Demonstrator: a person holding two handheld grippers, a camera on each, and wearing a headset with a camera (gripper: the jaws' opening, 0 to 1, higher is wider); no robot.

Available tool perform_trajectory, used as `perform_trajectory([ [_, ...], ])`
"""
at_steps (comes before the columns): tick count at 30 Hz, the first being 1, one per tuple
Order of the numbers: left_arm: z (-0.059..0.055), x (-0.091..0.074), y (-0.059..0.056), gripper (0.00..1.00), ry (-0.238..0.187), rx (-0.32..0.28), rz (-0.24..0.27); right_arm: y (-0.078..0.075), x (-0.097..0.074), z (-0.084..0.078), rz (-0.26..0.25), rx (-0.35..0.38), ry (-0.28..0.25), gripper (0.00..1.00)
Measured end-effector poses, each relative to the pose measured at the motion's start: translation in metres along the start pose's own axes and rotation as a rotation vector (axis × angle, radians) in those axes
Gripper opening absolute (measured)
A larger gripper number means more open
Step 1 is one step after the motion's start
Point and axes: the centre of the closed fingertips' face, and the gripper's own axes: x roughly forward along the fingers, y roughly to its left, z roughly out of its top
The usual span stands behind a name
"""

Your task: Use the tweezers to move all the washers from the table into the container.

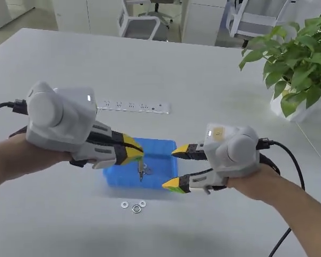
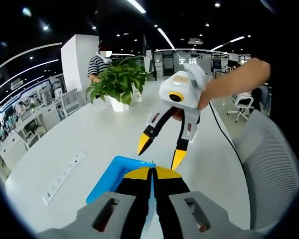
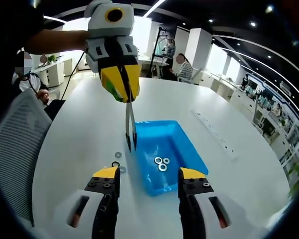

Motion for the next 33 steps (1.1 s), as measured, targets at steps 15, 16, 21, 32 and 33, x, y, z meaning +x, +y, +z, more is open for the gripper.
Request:
perform_trajectory([
  [15,-0.018,0.004,-0.024,0.05,0.001,-0.017,-0.031,0.017,-0.009,-0.016,-0.05,0.091,-0.007,0.64],
  [16,-0.019,0.004,-0.025,0.05,0.0,-0.019,-0.034,0.017,-0.008,-0.016,-0.051,0.095,-0.008,0.65],
  [21,-0.026,0.007,-0.032,0.05,0.007,-0.017,-0.046,0.021,-0.008,-0.018,-0.059,0.127,-0.013,0.7],
  [32,-0.041,0.01,-0.038,0.05,0.019,-0.027,-0.058,0.032,-0.006,-0.024,-0.053,0.156,-0.011,0.75],
  [33,-0.042,0.01,-0.038,0.05,0.02,-0.027,-0.059,0.032,-0.006,-0.025,-0.053,0.157,-0.01,0.75],
])
